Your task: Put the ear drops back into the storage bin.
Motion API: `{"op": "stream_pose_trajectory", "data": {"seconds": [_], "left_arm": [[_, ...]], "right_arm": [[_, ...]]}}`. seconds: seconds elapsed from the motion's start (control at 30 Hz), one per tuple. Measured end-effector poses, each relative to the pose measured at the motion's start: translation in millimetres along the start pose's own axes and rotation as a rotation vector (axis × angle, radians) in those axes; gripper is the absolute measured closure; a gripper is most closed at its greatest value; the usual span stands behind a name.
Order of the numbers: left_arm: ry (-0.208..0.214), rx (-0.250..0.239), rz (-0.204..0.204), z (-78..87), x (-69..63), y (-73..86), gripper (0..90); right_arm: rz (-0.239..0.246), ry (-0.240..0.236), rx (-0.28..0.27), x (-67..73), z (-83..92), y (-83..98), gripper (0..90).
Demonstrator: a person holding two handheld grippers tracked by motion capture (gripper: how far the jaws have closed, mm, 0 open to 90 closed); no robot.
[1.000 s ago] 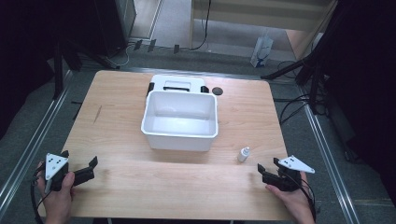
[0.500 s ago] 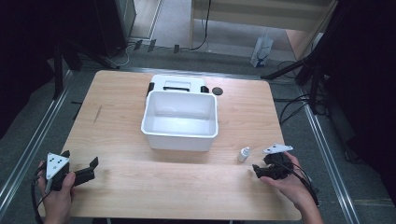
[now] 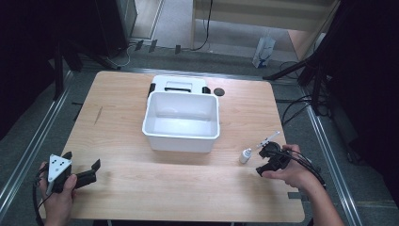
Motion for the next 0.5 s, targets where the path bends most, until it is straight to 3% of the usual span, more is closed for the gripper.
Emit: {"op": "stream_pose_trajectory", "data": {"seconds": [0.17,0.5], "left_arm": [[0.002,0.0,-0.001,0.0,-0.2,0.1,0.6],[0.006,0.004,-0.01,-0.1,-0.7,0.3,0.6]], "right_arm": [[0.039,-0.028,0.053,-3.5,6.2,-11.9,29.4],[0.1,-0.018,0.076,-5.2,18.2,-40.3,37.1]]}}
Point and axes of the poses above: each handheld gripper's, and its own axes: z roughly backward along the jaws, y roughly out of its underside, x roughly to its left, the point moved 6 cm from there along -z, roughly forward along the jaws, and after that the axes turned 12 degrees about z, right-handed, at the moved point
